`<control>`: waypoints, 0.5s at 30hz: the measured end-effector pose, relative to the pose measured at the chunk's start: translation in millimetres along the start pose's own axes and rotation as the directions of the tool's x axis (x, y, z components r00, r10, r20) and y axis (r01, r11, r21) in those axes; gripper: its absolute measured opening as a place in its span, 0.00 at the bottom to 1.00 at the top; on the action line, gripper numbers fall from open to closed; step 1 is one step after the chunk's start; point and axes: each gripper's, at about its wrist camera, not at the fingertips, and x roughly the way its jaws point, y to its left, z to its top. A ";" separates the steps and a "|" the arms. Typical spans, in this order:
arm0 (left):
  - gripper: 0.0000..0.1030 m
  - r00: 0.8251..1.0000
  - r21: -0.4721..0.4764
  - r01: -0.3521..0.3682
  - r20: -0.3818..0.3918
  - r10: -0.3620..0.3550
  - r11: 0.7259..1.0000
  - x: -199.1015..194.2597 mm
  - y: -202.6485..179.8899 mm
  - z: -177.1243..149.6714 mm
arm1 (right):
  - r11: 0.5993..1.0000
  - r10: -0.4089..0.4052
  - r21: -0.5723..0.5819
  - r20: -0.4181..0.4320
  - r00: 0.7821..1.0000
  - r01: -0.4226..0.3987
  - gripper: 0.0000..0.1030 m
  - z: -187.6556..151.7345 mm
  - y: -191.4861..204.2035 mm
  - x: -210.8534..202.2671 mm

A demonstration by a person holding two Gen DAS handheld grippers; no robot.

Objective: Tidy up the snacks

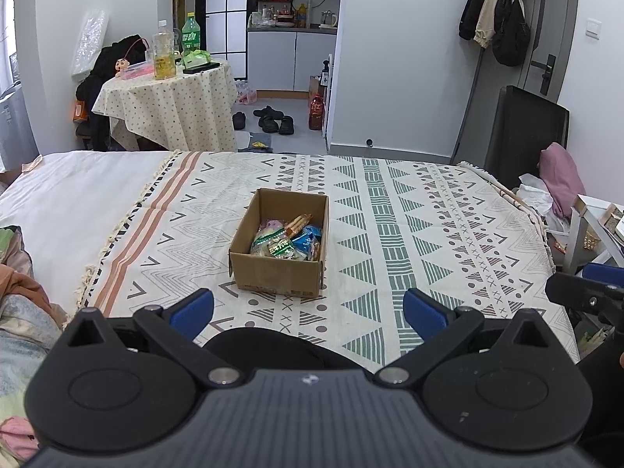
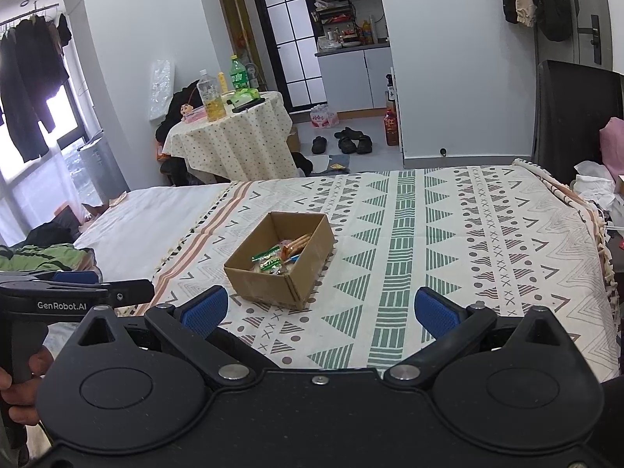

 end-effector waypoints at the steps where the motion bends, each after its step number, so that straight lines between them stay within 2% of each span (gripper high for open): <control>1: 1.00 1.000 0.000 0.000 0.000 0.000 1.000 0.1 0.0 0.1 | 1.000 -0.001 -0.001 0.000 1.000 0.001 1.00 0.1 0.5 0.2; 15: 1.00 1.000 -0.001 -0.001 -0.001 0.001 1.000 -0.1 0.2 -0.4 | 1.000 -0.002 0.001 0.000 1.000 0.002 1.00 0.5 -0.1 0.8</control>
